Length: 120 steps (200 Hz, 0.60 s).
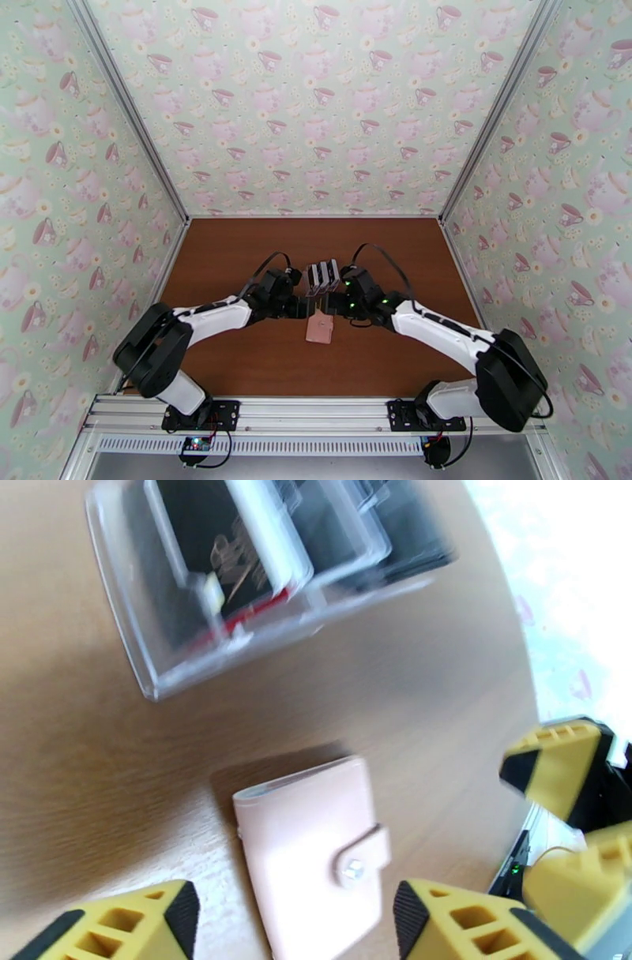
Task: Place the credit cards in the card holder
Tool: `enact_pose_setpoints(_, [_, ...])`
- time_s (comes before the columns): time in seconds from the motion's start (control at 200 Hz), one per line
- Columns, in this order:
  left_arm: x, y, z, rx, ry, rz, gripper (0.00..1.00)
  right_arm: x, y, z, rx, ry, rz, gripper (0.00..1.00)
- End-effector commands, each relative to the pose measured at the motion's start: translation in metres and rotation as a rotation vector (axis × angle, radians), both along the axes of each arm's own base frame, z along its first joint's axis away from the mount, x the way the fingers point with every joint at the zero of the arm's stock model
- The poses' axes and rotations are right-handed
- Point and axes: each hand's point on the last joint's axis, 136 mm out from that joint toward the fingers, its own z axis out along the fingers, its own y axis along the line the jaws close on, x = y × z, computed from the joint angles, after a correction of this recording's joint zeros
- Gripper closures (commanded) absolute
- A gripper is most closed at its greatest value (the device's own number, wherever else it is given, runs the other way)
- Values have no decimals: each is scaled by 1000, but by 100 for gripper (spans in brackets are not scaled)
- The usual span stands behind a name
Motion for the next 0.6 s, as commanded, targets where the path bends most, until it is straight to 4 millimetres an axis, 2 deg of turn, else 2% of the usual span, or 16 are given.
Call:
enact_pose_setpoints(0.0, [1, 20, 18, 46, -50, 39, 15, 3, -28, 15, -48, -47, -26, 12])
enact_pose_setpoints(0.03, [2, 24, 23, 50, -62, 49, 11, 5, -36, 18, -54, -56, -43, 6])
enact_pose_setpoints(0.13, [4, 40, 39, 56, -91, 84, 0, 13, -65, 27, -84, -84, -110, 0])
enact_pose_setpoints(0.371, [27, 97, 57, 72, -144, 279, 0, 32, -123, 40, -98, -117, -281, 0])
enact_pose_setpoints(0.596, [46, 142, 63, 123, -183, 448, 0, 47, -175, 57, -176, -193, -429, 0])
